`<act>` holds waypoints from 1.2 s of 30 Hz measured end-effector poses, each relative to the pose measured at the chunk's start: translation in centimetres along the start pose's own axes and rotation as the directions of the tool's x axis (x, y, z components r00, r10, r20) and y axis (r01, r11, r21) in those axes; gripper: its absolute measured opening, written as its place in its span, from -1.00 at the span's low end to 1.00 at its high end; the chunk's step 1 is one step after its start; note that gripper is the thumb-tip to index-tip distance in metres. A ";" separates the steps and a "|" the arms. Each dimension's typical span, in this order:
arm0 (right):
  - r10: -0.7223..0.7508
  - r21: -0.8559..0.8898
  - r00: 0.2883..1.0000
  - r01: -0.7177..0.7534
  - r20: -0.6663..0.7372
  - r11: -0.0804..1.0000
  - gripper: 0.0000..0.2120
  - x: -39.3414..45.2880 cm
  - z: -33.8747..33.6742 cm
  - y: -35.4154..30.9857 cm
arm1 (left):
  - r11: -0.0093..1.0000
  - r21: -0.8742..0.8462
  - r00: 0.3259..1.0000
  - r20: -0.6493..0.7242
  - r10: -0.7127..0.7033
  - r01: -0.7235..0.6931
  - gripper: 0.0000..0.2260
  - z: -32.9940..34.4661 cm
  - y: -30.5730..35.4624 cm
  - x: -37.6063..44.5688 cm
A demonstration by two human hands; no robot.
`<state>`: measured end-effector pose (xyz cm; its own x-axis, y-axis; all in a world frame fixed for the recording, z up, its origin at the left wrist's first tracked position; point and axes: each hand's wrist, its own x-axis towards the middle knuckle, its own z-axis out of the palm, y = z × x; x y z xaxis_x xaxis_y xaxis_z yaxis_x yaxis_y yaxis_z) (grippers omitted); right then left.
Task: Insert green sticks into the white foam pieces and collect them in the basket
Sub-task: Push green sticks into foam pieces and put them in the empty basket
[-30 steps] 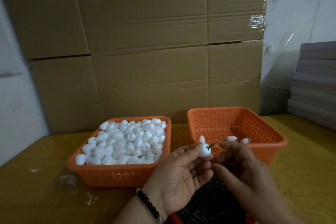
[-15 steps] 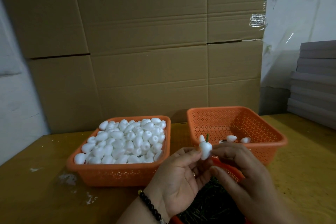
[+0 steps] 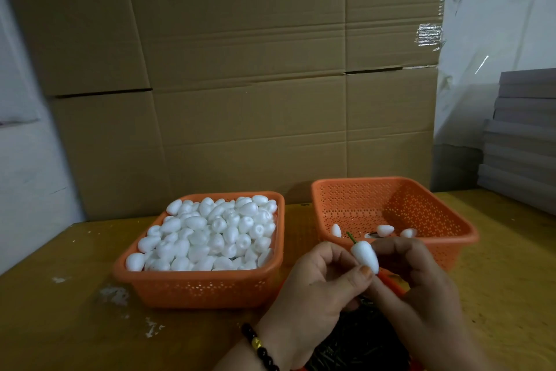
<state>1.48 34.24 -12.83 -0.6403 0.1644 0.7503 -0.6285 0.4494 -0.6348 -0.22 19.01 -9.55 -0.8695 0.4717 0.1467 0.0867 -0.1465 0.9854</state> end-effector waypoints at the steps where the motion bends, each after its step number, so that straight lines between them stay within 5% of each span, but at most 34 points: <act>1: 0.011 0.013 1.000 -0.011 0.005 1.000 -0.69 0.1 -0.1 0.1 | 1.000 0.019 1.000 0.008 0.019 -0.019 -0.85 -0.1 0.1 -0.1; 18: 0.008 0.160 0.983 -0.038 0.181 0.986 -0.66 1.2 -1.1 0.1 | 0.992 0.091 0.995 0.044 0.084 -0.088 -0.88 -0.3 0.4 -0.2; 22: -0.018 0.042 0.990 0.012 0.143 0.999 -0.82 1.4 -1.4 0.1 | 0.963 0.242 0.993 0.035 0.114 -0.119 -0.92 -0.5 0.5 -0.3; 27: -0.030 -0.372 0.999 0.036 0.021 0.928 -0.75 2.7 -3.3 1.0 | 0.768 0.616 0.949 -0.107 0.298 -0.171 -0.93 -1.8 0.9 0.0; 30: -0.047 -0.610 0.998 0.012 -0.042 0.792 -0.78 3.3 -4.5 2.6 | 0.521 0.839 0.896 -0.097 0.433 -0.161 -0.94 -3.6 1.8 0.3; 33: 0.064 -0.733 0.996 -0.086 -0.057 0.675 -0.73 3.6 -5.7 4.5 | 0.306 0.952 0.847 -0.139 0.514 -0.029 -0.94 -6.2 2.8 0.6; 36: 0.185 -0.811 0.980 -0.168 -0.075 0.560 -0.72 3.7 -6.6 5.6 | 0.291 0.942 0.821 -0.297 0.488 0.167 -0.93 -9.7 3.6 0.6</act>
<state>-1.51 43.14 -12.36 -0.7109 0.3100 0.6313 0.1133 0.9364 -0.3322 -5.17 10.37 -6.71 -0.8157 0.0577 0.5756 0.3379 0.8552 0.3931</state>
